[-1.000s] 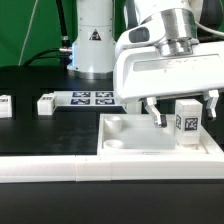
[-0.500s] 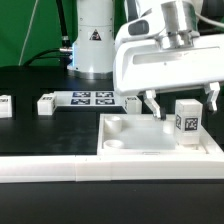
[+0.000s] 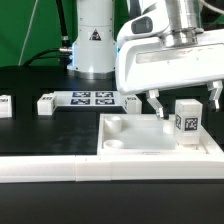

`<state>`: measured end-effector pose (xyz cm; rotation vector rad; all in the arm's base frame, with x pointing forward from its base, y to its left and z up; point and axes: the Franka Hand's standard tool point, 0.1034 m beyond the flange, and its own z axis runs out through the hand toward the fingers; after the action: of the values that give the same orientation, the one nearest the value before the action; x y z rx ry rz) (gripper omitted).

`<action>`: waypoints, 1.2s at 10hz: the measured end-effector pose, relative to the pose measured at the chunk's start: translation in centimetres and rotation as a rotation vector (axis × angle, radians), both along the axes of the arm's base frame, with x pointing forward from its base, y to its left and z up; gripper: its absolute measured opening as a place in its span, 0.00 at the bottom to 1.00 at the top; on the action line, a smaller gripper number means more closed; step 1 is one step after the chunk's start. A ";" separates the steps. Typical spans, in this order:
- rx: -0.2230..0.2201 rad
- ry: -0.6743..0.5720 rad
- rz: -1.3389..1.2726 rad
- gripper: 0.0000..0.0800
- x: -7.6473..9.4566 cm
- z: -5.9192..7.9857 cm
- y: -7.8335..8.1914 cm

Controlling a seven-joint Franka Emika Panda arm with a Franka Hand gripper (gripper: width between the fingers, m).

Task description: Assemble one leg

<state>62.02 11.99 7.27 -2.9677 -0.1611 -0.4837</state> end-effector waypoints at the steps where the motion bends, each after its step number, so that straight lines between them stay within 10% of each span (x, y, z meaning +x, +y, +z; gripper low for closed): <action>1: 0.006 0.080 0.006 0.81 0.7 0.5 -0.1; 7: 0.027 0.400 0.047 0.81 1.1 0.6 -0.6; 9: 0.027 0.400 0.047 0.50 1.1 0.6 -0.6; 12: 0.025 0.401 0.045 0.37 1.1 0.6 -0.8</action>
Offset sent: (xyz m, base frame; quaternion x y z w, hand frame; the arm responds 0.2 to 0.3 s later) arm 0.0112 -0.0125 0.0014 0.0051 -0.2366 -0.0184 0.9714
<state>63.11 11.22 7.86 -2.9530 -0.1755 0.1176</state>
